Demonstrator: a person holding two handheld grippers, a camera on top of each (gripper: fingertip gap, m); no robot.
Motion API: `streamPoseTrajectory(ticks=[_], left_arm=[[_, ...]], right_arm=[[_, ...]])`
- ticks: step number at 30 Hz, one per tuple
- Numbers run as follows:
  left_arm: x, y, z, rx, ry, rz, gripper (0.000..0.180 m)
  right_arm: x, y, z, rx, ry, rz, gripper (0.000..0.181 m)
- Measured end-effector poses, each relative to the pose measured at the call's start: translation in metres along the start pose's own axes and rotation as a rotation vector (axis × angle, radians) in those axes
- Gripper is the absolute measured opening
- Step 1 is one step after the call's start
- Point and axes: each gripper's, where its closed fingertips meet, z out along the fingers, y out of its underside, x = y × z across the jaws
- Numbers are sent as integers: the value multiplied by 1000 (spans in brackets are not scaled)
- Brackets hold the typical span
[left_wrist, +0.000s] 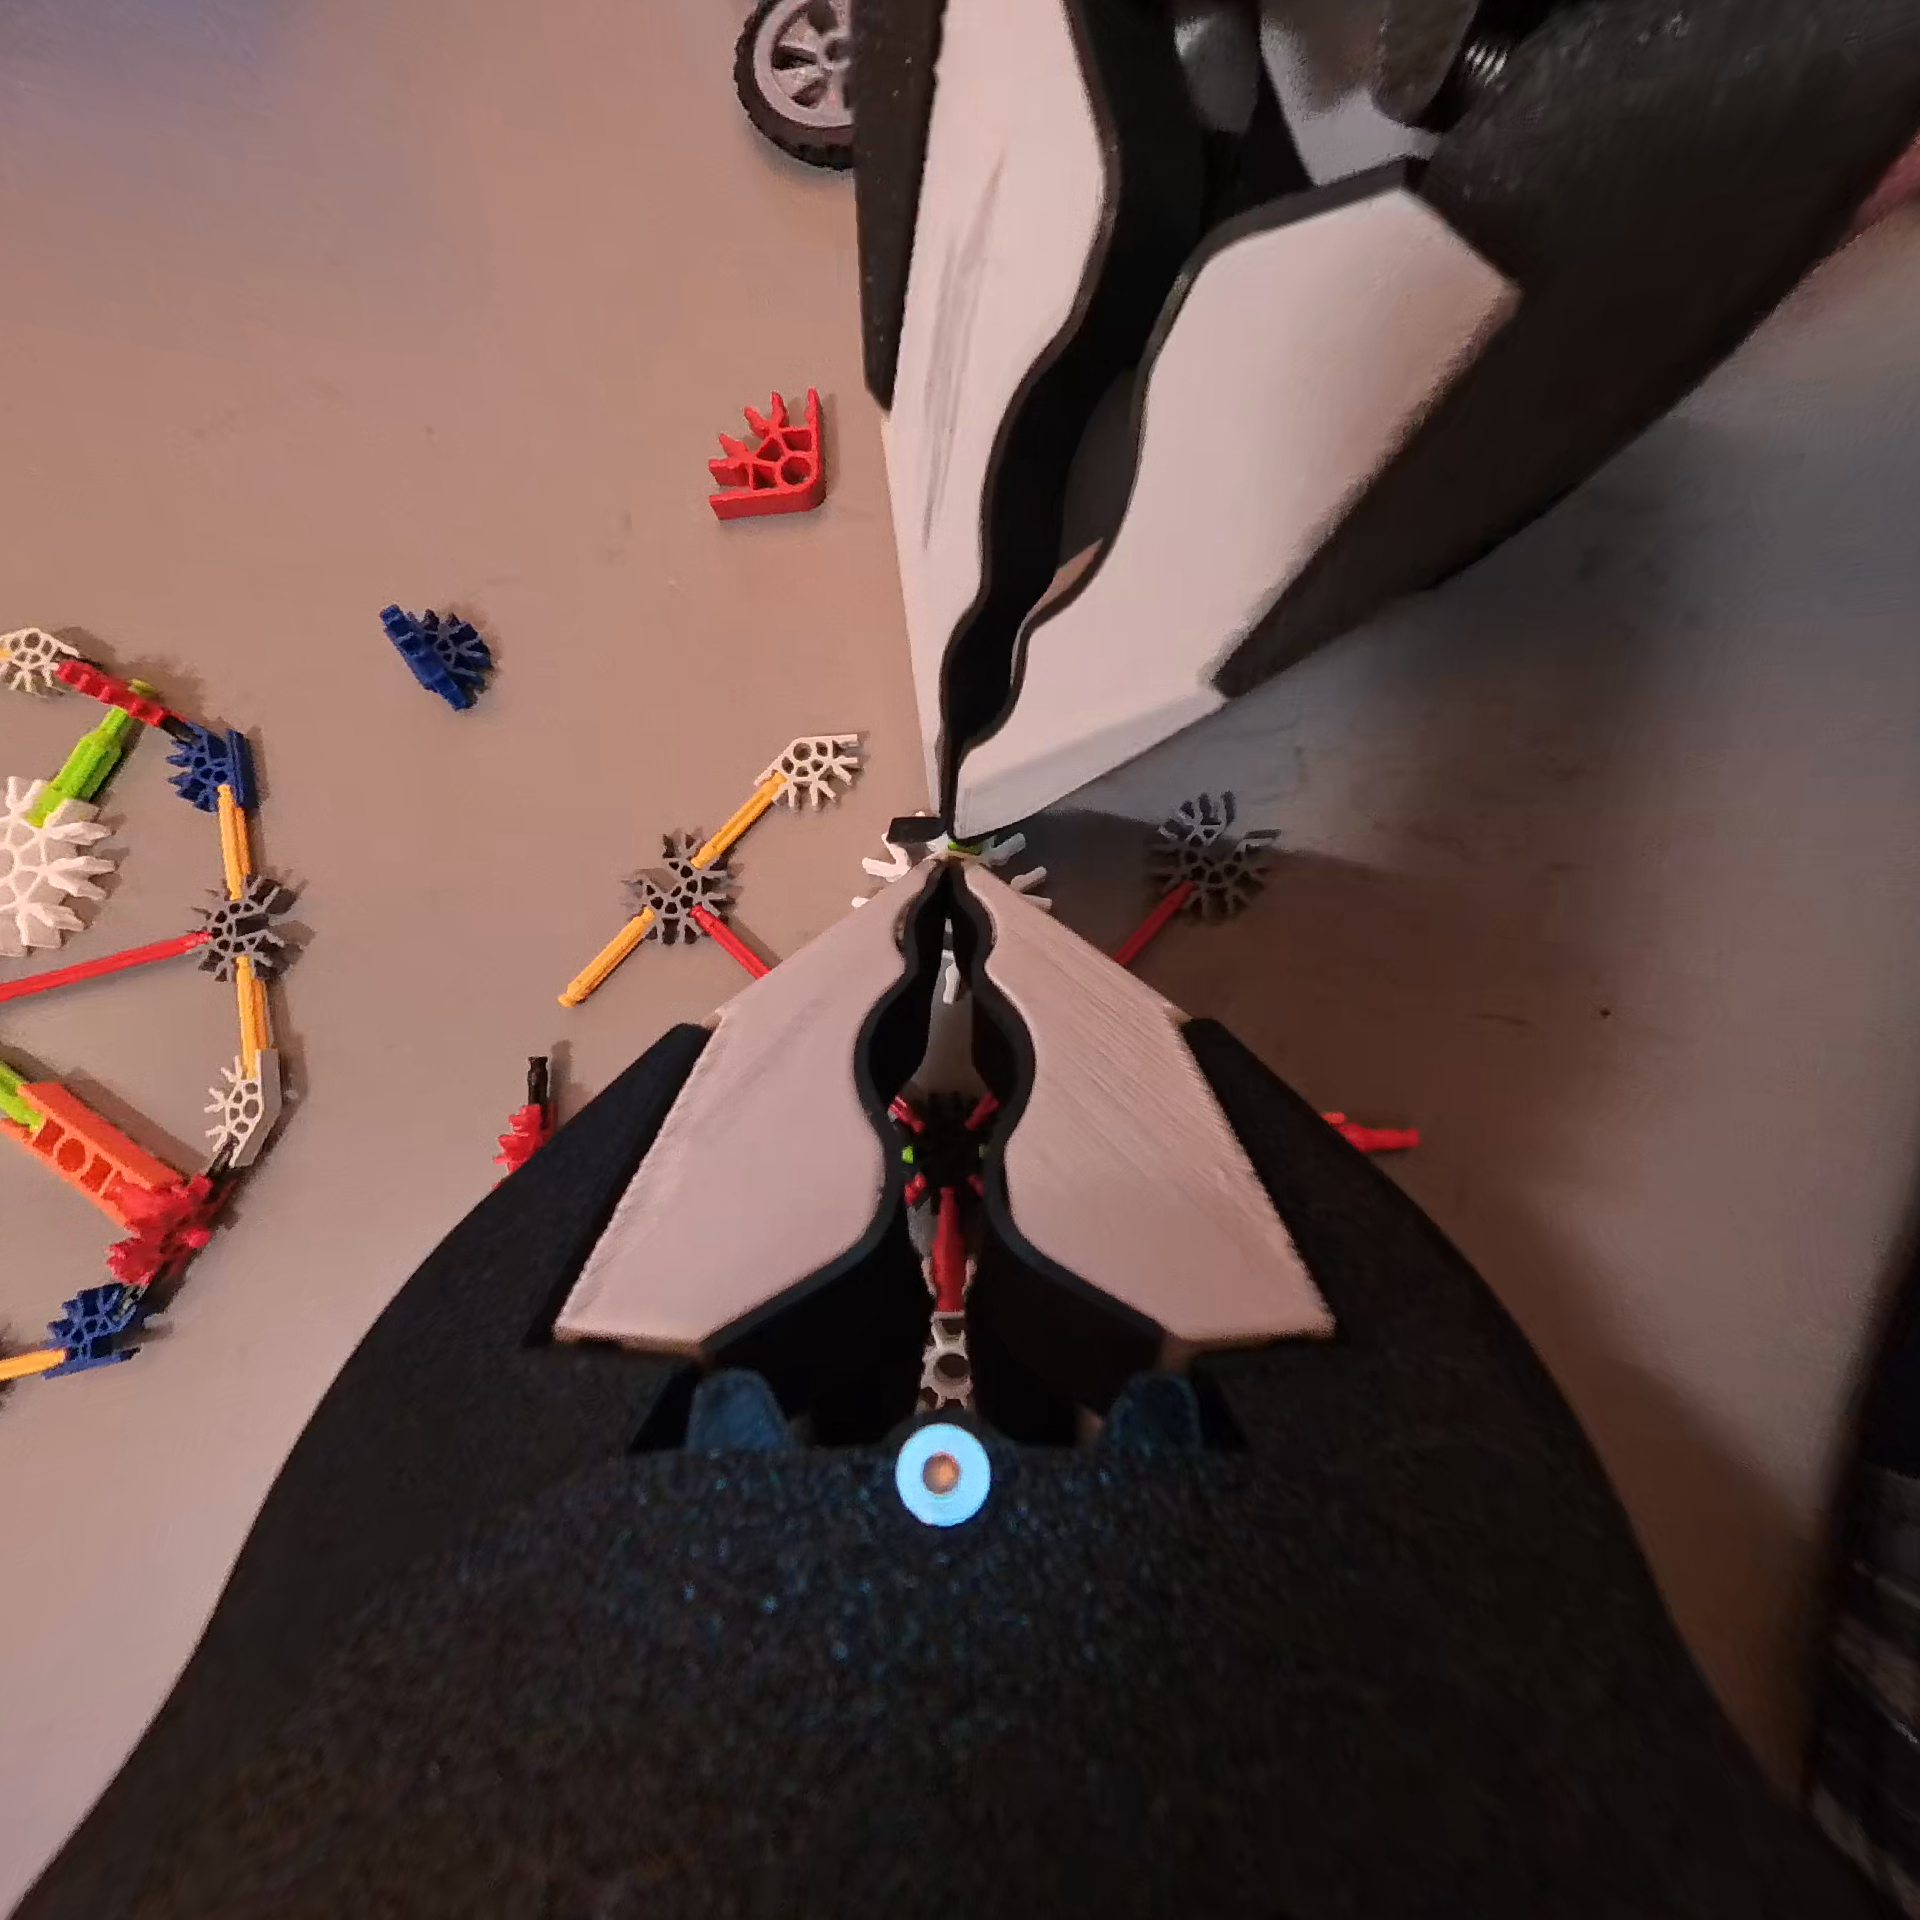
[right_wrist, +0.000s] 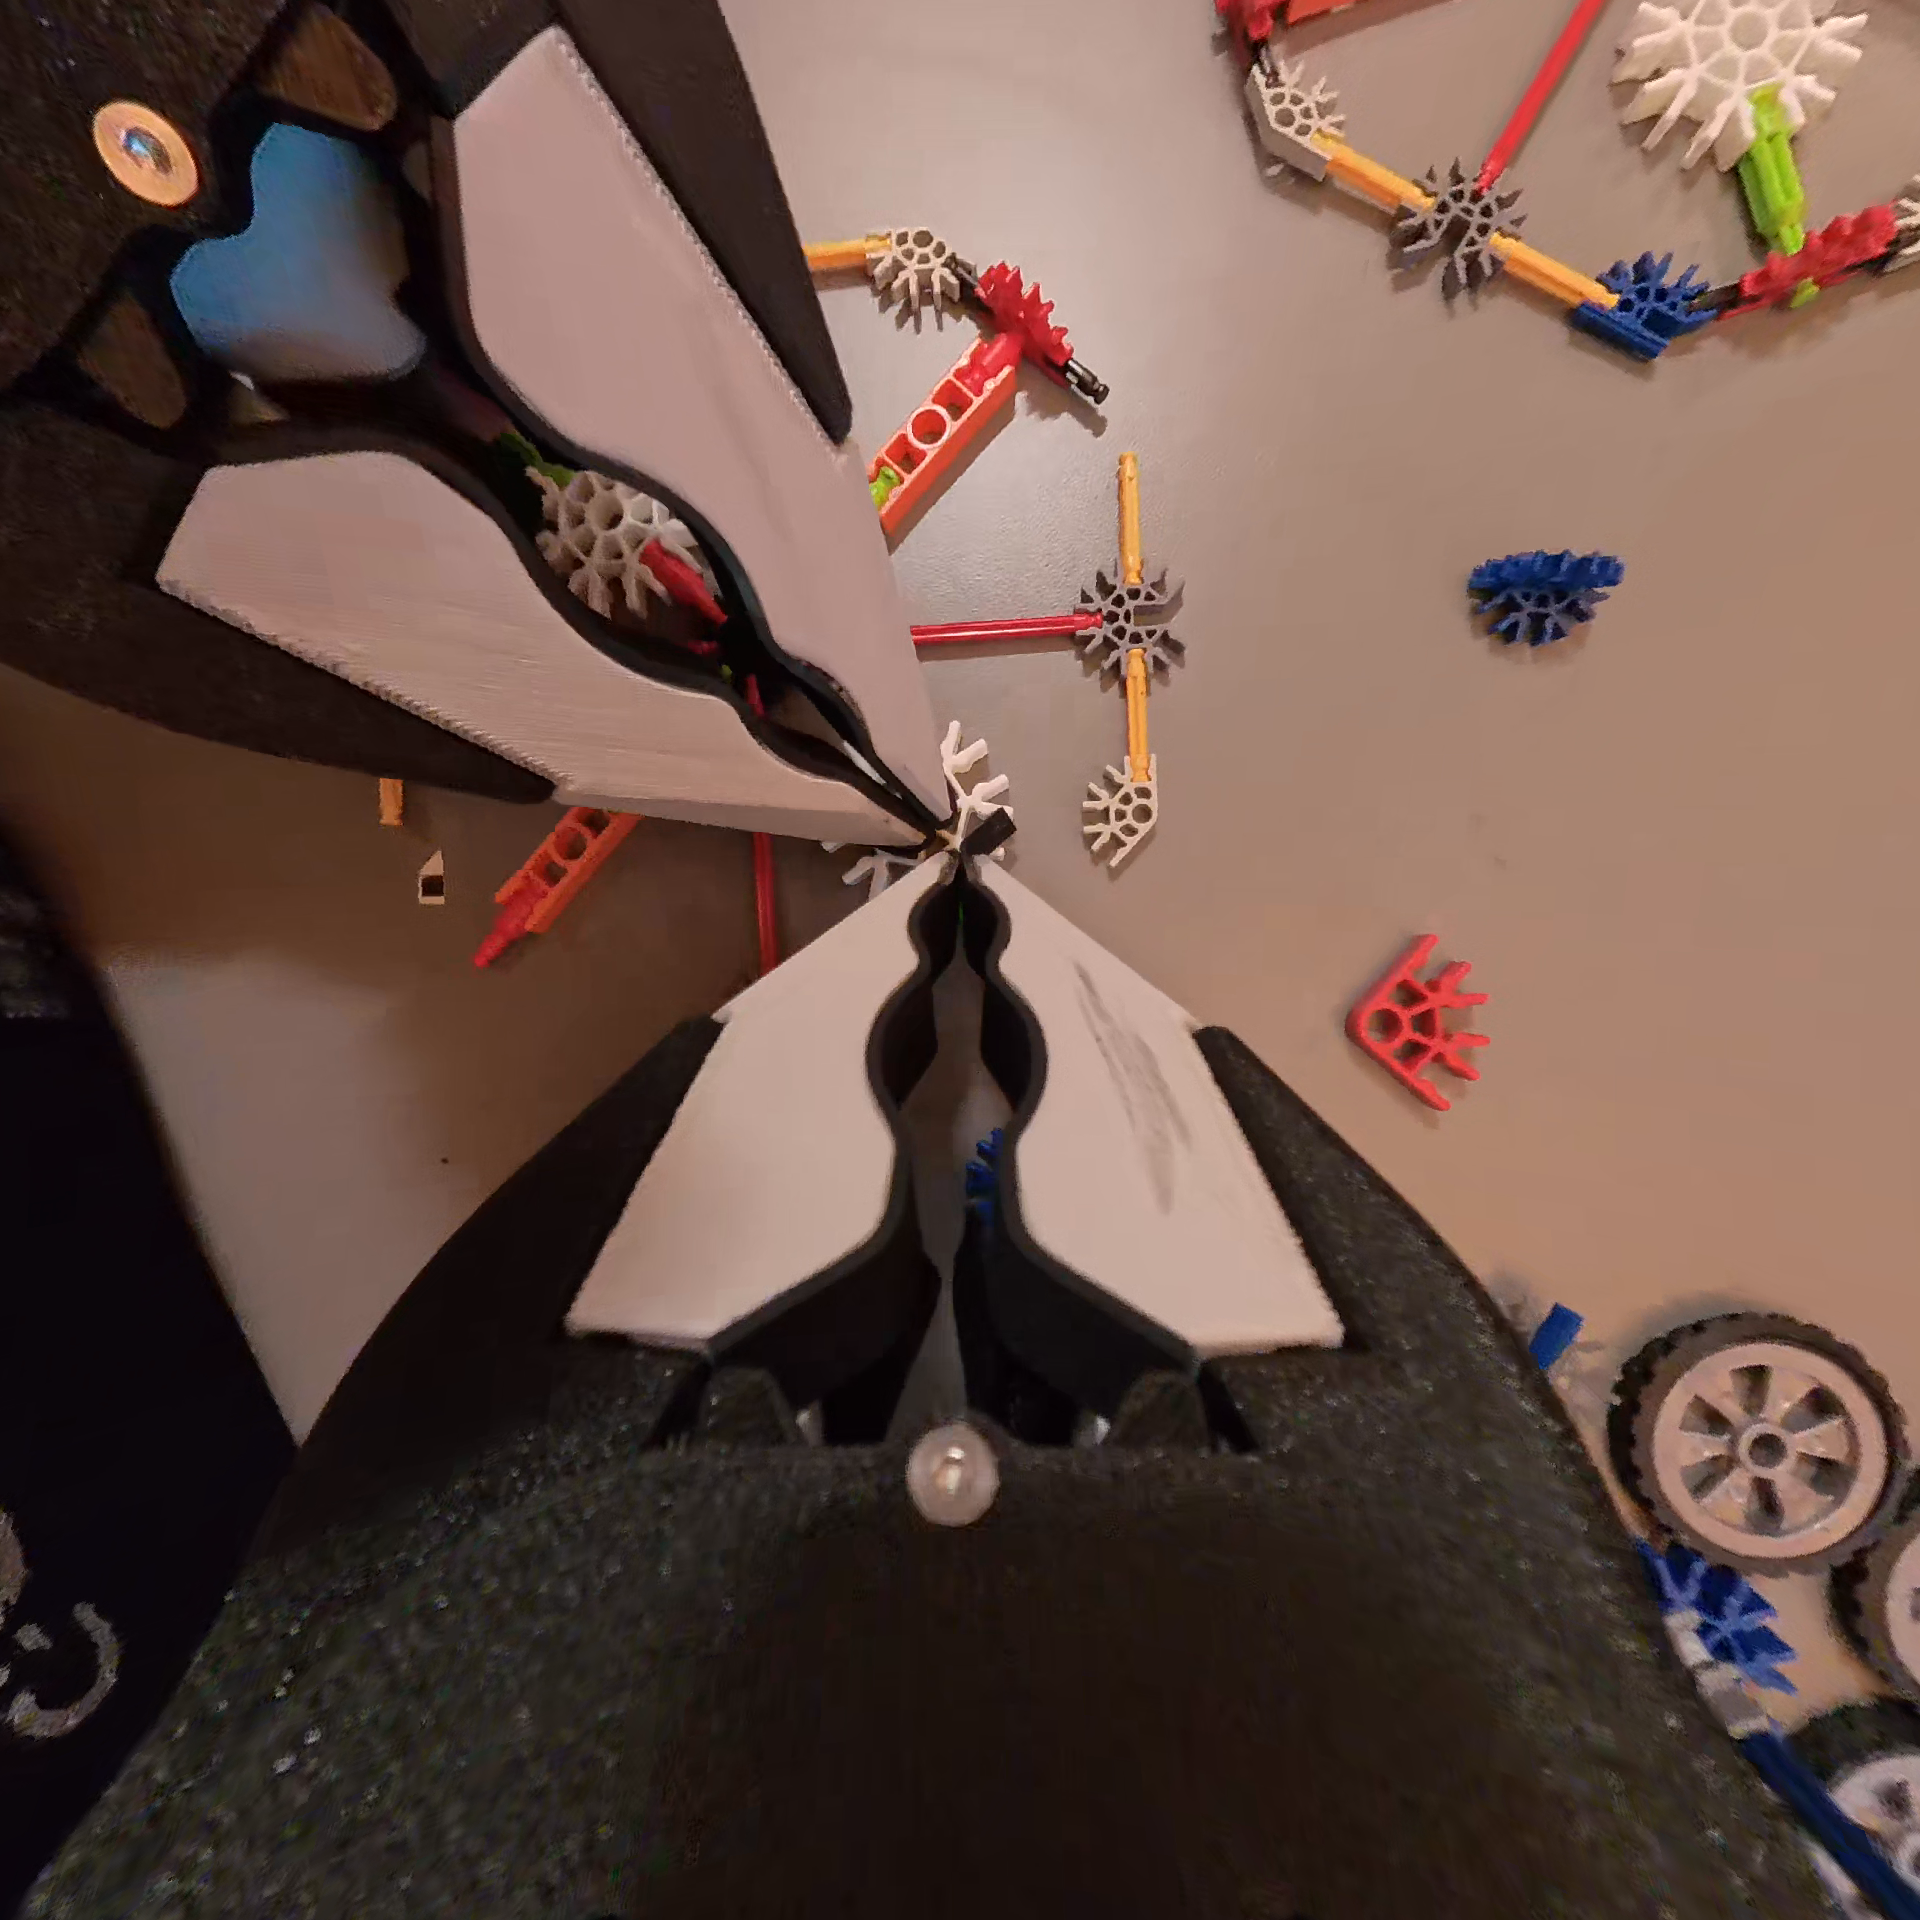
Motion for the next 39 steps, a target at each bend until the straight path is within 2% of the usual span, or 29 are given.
streamPoseTrajectory(ticks=[3,8,16,22,26,33,39], left_arm=[[1,-1,1,7,4,3,0],[-1,0,1,18,23,3,0],[-1,6,-7,-21,10,-27,0],[-2,-7,-37,123,80,-145,1],[-32,13,-76,155,-10,-192,3],[-71,61,-166,160,-221,-226,4],[-123,126,-265,100,-524,-319,4]], right_arm=[[0,1,3,-70,37,-84,0],[0,0,3,-108,-2,-92,0],[22,-14,-45,50,34,72,0],[9,-3,-33,34,58,52,7],[-1,-11,-40,113,51,59,8],[-46,-5,-46,192,-125,-30,7],[-95,13,-29,208,-322,-15,5]])
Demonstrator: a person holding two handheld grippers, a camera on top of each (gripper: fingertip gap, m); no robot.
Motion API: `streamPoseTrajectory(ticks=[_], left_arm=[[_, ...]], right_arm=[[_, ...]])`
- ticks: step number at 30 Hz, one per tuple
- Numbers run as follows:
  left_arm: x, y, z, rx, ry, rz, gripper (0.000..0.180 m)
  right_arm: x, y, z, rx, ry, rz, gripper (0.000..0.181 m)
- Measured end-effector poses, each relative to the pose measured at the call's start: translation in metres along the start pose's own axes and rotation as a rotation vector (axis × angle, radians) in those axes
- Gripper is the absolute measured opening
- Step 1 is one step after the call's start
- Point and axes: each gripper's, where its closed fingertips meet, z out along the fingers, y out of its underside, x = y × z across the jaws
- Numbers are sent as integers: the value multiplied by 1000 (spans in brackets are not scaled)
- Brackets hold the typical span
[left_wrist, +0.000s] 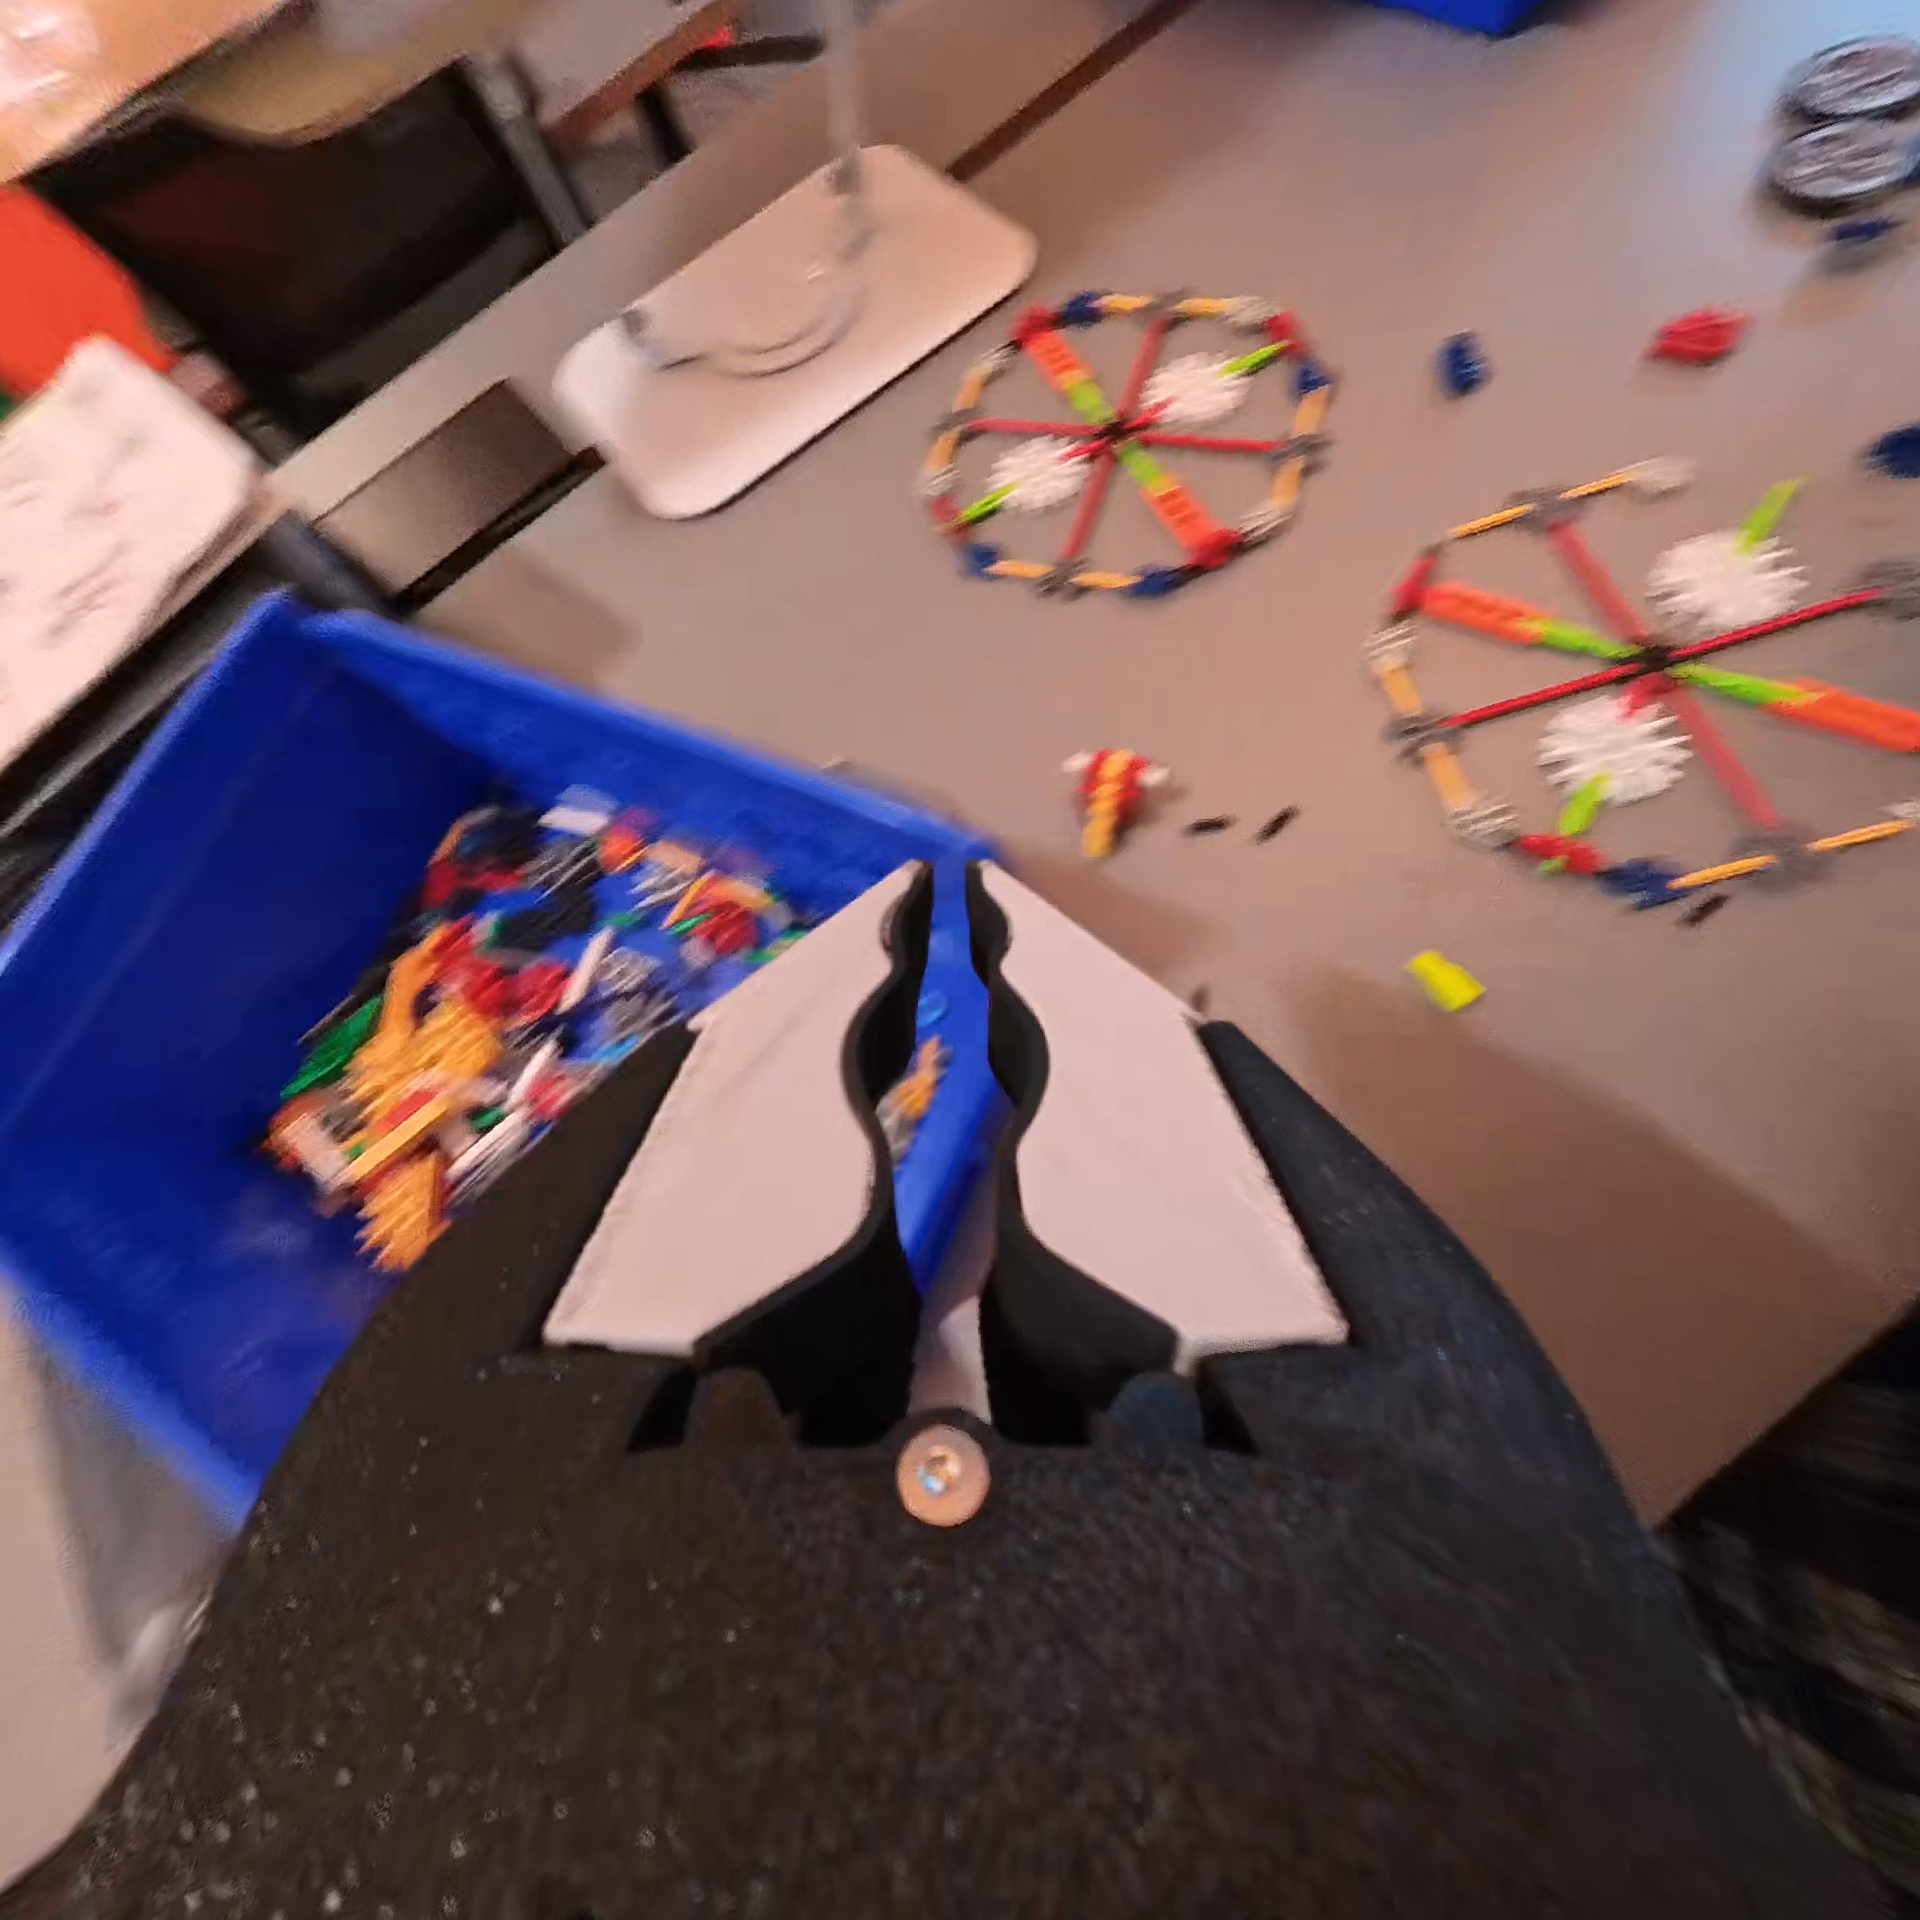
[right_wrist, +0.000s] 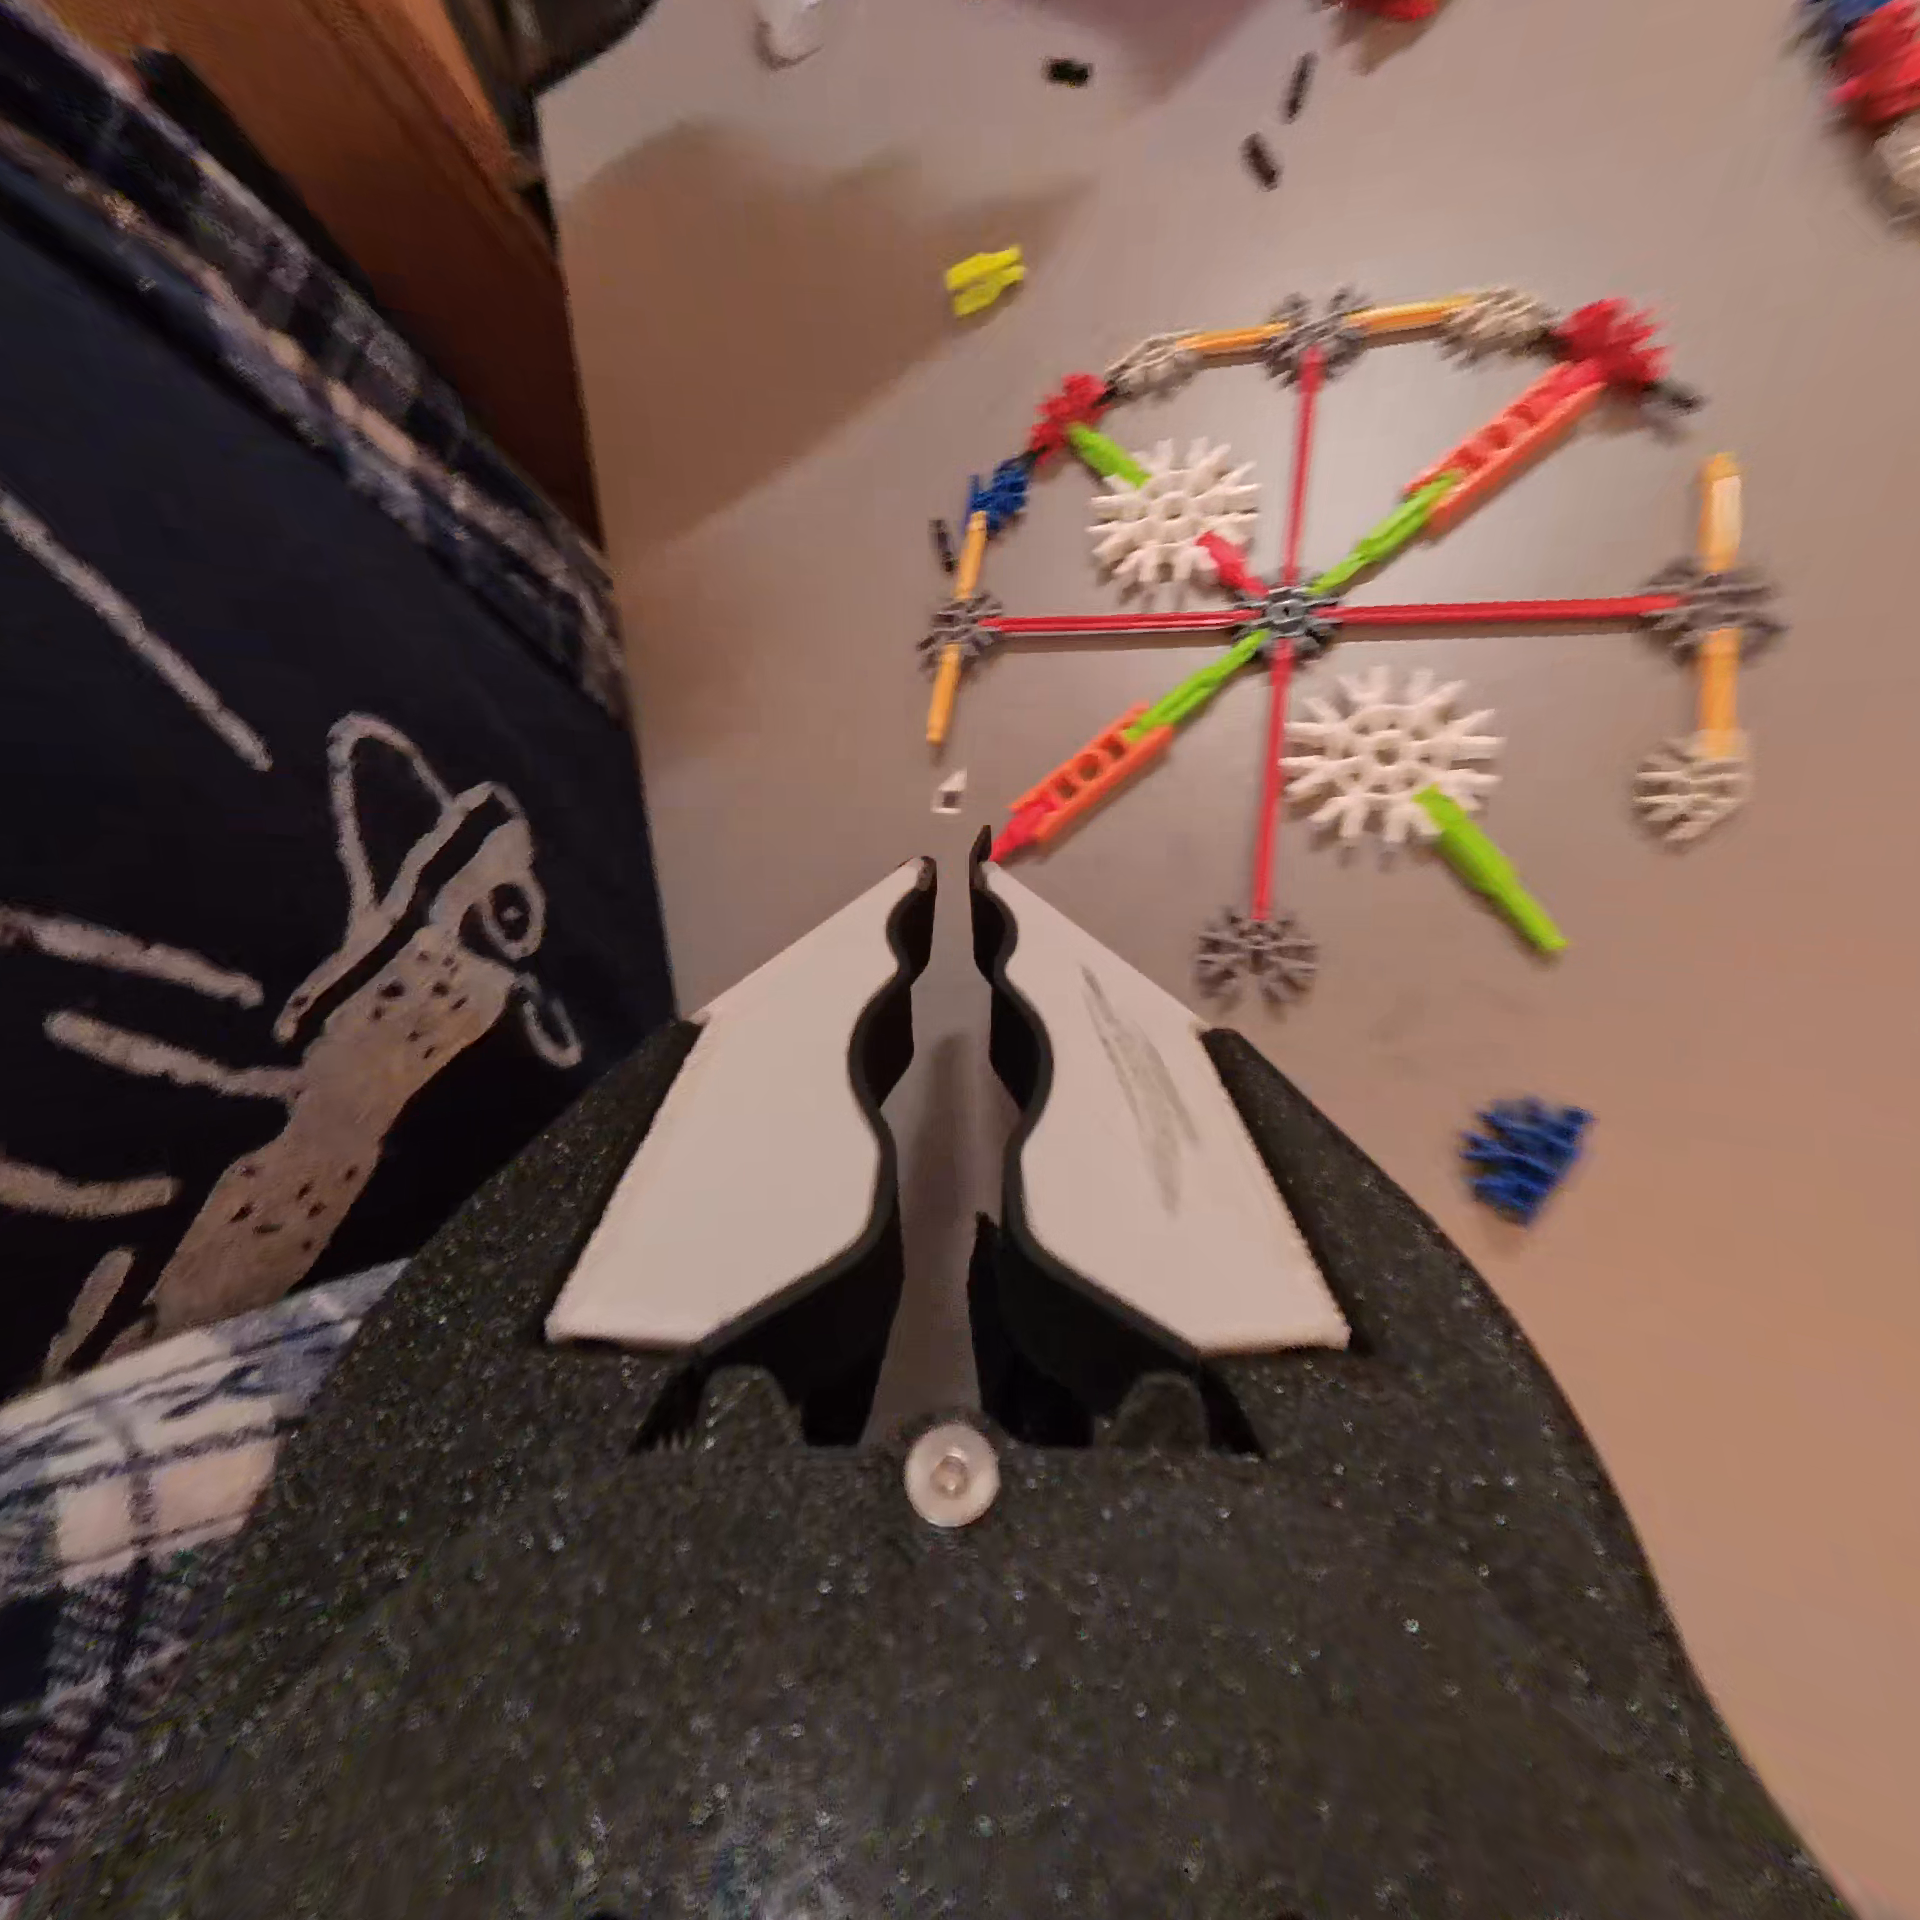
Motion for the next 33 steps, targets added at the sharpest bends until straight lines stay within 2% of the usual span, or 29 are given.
streamPoseTrajectory(ticks=[6,11,16,23,29,33], left_arm=[[-79,40,-42,-120,-216,25,4],[-109,60,-43,-195,-228,47,6],[-115,71,-27,-267,-125,72,11],[-122,79,-6,-349,-1,134,18],[-117,91,6,-429,145,194,33],[-109,97,10,-463,248,232,34]], right_arm=[[-13,14,20,-4,-65,30,3],[-16,16,19,-6,-106,53,0],[-16,13,15,20,-149,101,0],[-22,21,17,-35,-180,86,0],[-20,20,20,-39,-194,110,0],[-18,19,24,-40,-204,131,0]])
